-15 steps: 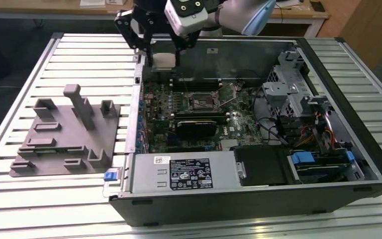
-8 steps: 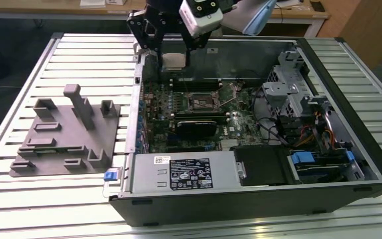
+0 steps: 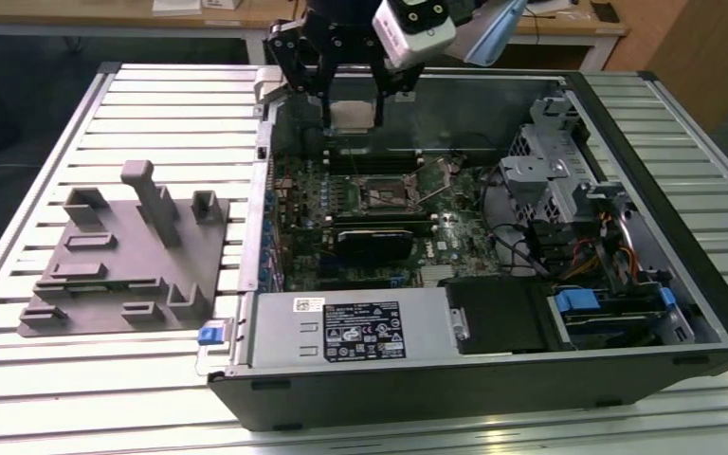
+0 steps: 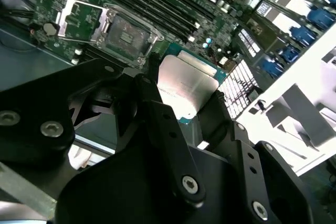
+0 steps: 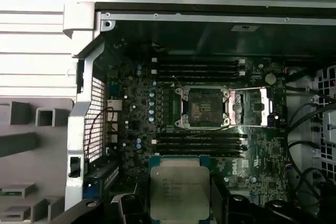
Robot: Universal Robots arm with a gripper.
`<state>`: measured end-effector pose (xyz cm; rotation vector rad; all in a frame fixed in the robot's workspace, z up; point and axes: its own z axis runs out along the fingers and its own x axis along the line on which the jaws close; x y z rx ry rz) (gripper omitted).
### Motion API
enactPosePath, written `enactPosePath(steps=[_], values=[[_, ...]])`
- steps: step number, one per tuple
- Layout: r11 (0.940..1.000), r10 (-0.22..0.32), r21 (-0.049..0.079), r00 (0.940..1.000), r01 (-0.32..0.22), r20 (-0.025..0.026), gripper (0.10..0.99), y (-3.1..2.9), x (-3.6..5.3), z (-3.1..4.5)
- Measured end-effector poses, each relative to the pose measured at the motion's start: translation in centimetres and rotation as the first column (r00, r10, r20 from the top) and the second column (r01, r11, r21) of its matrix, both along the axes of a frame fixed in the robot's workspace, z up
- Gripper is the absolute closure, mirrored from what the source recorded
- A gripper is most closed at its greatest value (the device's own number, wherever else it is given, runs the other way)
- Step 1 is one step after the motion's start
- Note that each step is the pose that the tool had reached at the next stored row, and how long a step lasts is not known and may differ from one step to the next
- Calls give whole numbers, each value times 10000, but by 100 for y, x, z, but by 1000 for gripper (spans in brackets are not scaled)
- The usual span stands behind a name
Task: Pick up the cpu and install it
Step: 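Pick up the cpu and move it towards the insertion slot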
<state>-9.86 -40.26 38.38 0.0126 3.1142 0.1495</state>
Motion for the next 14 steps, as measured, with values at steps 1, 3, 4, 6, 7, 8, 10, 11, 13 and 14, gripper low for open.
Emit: enactPosePath(steps=[1,3,4,6,7,8,10,11,13,14], values=[[10000,1,0,10000,-1,0,541,0,22,0],[10000,0,0,10000,0,0,541,0,61,-1],[10000,0,-1,10000,0,0,541,0,82,-1],[10000,1,-1,10000,-1,0,541,0,195,-55],[10000,0,0,10000,0,0,541,0,205,-72],[10000,1,0,10000,-1,1,541,0,216,-90],[10000,0,0,10000,0,0,541,1,238,-125],[10000,0,0,10000,0,0,541,2,249,-143],[10000,0,0,10000,0,0,541,4,272,-181],[10000,0,0,10000,0,0,541,6,282,-199]])
